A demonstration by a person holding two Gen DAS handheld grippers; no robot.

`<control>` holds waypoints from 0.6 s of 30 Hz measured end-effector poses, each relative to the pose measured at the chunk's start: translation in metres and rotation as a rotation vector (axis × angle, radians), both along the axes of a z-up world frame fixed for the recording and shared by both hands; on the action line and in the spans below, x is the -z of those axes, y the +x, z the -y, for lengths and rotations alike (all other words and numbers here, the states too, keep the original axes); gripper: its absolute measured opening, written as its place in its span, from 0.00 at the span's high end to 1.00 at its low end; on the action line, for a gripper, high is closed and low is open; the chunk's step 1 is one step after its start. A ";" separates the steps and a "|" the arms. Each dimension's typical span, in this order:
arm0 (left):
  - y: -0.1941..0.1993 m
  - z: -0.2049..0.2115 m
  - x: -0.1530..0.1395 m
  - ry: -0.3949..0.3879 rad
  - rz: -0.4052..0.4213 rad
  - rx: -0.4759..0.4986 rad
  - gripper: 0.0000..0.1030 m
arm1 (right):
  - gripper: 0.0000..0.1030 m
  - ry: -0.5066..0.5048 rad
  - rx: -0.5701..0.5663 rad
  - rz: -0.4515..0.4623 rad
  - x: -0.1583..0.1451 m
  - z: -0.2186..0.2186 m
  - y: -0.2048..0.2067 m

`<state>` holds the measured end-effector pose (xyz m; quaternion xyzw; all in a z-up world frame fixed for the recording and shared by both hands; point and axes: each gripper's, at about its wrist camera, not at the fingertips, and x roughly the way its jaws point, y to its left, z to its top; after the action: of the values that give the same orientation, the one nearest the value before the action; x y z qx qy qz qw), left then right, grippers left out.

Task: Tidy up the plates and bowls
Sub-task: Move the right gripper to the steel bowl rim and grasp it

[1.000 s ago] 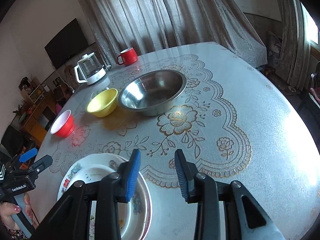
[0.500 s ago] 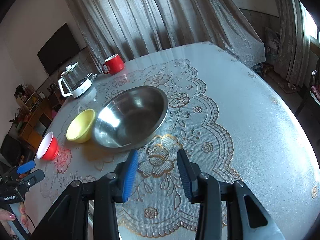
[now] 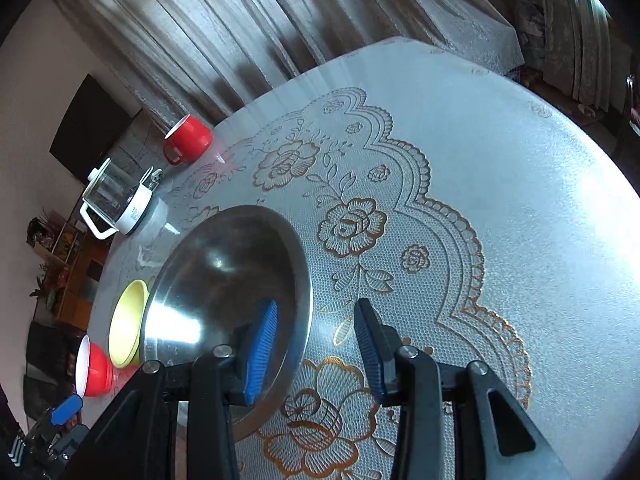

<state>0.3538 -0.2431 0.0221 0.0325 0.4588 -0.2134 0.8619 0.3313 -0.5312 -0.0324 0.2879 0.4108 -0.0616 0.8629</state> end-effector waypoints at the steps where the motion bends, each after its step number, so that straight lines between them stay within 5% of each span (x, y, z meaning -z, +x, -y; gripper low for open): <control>1: 0.002 0.003 0.001 0.001 0.007 0.003 0.00 | 0.62 -0.008 -0.004 -0.006 0.003 -0.001 0.002; 7: 0.010 0.026 0.003 -0.016 0.062 0.042 0.00 | 0.82 0.032 -0.063 0.012 0.011 -0.009 0.003; 18: 0.042 0.070 0.011 -0.095 0.016 0.074 0.01 | 0.82 0.000 -0.107 0.009 0.009 -0.016 -0.029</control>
<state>0.3961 -0.3128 0.0109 0.0102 0.4397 -0.2663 0.8577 0.3024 -0.5153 -0.0415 0.2657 0.4216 -0.0141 0.8669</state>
